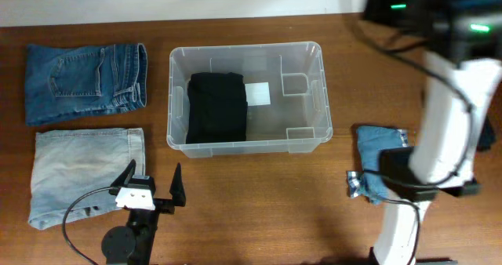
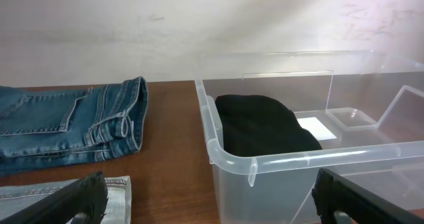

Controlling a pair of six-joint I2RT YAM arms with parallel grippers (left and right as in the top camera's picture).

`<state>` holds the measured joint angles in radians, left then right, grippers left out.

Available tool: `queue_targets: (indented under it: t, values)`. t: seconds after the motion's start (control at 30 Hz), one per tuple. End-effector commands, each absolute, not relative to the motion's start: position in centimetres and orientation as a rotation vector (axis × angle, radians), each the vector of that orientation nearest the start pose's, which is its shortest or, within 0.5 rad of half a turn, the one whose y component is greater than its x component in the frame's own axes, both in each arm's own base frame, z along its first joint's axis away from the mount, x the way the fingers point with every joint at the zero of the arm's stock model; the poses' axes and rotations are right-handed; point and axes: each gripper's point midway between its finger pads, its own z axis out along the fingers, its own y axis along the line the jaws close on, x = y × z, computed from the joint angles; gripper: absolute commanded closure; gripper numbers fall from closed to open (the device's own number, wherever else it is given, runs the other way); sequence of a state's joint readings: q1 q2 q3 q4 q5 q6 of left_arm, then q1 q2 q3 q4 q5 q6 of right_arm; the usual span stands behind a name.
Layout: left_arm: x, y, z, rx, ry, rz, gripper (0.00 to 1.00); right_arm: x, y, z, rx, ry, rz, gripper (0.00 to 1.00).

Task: Pack container
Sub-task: 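Withdraw the right gripper toward the second black garment, then lower the right gripper and grasp the second black garment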

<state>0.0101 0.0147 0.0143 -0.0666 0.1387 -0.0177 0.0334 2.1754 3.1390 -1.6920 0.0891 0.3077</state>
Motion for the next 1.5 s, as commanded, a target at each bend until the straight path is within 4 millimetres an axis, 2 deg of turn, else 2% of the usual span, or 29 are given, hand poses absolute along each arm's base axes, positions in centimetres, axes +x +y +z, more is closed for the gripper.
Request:
queue_targets:
  t: [0.0, 0.03, 0.07, 0.1, 0.13, 0.2, 0.23, 0.33, 0.37, 0.4, 0.47, 0.5, 0.53, 0.7, 0.87, 1.03, 1.27, 1.47]
  values:
    - [24.5, -1.9, 15.9, 0.088, 1.636, -0.100, 0.01, 44.8, -3.7, 38.9, 0.479, 2.294, 0.134, 0.09]
    - [24.5, -1.9, 15.9, 0.088, 1.636, -0.100, 0.01, 44.6, -5.4, 38.8, 0.524, 2.290, 0.134, 0.02]
    - [24.5, -1.9, 15.9, 0.088, 1.635, -0.100, 0.00, 44.5, -6.9, 38.4, 0.582, 2.288, 0.132, 0.01]
    - [24.5, -1.9, 15.9, 0.088, 1.635, -0.100, 0.01, 44.2, -9.5, 37.7, 0.699, 2.282, 0.117, 0.01]
    - [24.5, -1.9, 15.9, 0.088, 1.635, -0.100, 0.01, 43.9, -10.8, 37.2, 0.762, 2.280, 0.105, 0.01]
    - [24.5, -1.9, 15.9, 0.089, 1.636, -0.100, 0.01, 43.0, -14.9, 35.4, 0.958, 2.274, 0.065, 0.01]
    - [24.5, -1.9, 15.9, 0.089, 1.636, -0.100, 0.01, 42.3, -17.0, 34.0, 1.071, 2.278, 0.050, 0.01]
    - [24.5, -1.9, 15.9, 0.089, 1.636, -0.100, 0.01, 39.9, -21.7, 29.8, 1.360, 2.290, 0.042, 0.01]
    - [24.5, -1.9, 15.9, 0.088, 1.636, -0.100, 0.01, 38.5, -23.6, 27.6, 1.497, 2.299, 0.054, 0.01]
    - [24.5, -1.9, 15.9, 0.088, 1.636, -0.100, 0.01, 37.1, -24.9, 25.8, 1.611, 2.302, 0.081, 0.01]
    - [24.5, -1.9, 15.9, 0.088, 1.636, -0.100, 0.01, 35.5, -26.7, 23.5, 1.739, 2.293, 0.133, 0.01]
    - [24.5, -1.9, 15.9, 0.089, 1.636, -0.100, 0.01, 34.0, -28.5, 21.5, 1.840, 2.267, 0.193, 0.01]
    - [24.5, -1.9, 15.9, 0.088, 1.636, -0.100, 0.01, 33.4, -29.2, 20.5, 1.874, 2.260, 0.228, 0.01]
    - [24.5, -1.9, 15.9, 0.088, 1.636, -0.100, 0.01, 31.4, -31.3, 16.9, 1.937, 2.235, 0.392, 0.01]
    - [24.5, -1.9, 15.9, 0.088, 1.636, -0.100, 0.01, 29.7, -32.9, 13.0, 2.016, 2.196, 0.436, 0.01]
    - [24.5, -1.9, 15.9, 0.088, 1.636, -0.100, 0.01, 30.6, -32.7, 10.1, 1.891, 2.229, 0.548, 0.01]
    - [24.5, -1.9, 15.9, 0.088, 1.636, -0.100, 0.00, 30.7, -32.5, 6.7, 1.886, 2.222, 0.568, 0.01]
    - [24.5, -1.9, 15.9, 0.088, 1.636, -0.100, 0.01, 31.1, -32.8, 5.3, 1.786, 2.255, 0.540, 0.01]
